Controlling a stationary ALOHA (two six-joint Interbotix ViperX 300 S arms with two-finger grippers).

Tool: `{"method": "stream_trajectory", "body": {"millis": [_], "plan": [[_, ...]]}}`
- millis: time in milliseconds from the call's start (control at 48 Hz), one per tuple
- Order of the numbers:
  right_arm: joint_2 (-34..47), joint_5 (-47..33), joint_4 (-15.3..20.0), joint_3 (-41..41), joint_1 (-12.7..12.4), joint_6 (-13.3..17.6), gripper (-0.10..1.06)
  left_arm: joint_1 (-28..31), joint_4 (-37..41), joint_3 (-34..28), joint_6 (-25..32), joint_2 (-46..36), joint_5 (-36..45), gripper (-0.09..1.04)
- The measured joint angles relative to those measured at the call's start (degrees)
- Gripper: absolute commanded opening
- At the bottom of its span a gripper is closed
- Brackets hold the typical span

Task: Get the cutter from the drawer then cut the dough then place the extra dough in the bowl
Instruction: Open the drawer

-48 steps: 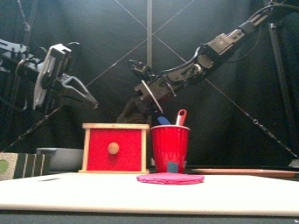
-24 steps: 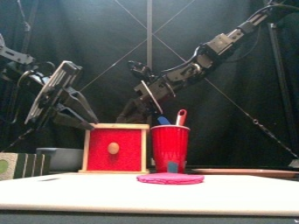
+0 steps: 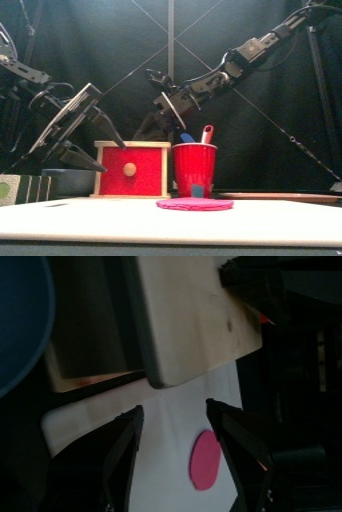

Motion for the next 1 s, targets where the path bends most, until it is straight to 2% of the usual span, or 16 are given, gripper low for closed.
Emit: {"method": "stream_trajectory", "body": {"millis": [500,1000], "plan": [[0.0,0.2,-0.2,-0.2,0.0,0.1,0.04,2.5,-1.1,-4.5,-0.2,5.4,-0.2,0.87],[0.0,0.2,-0.2,-0.2,0.1,0.1,0.04,3.5,-3.3,-5.4,-0.2,8.8,-4.5,0.86]]}}
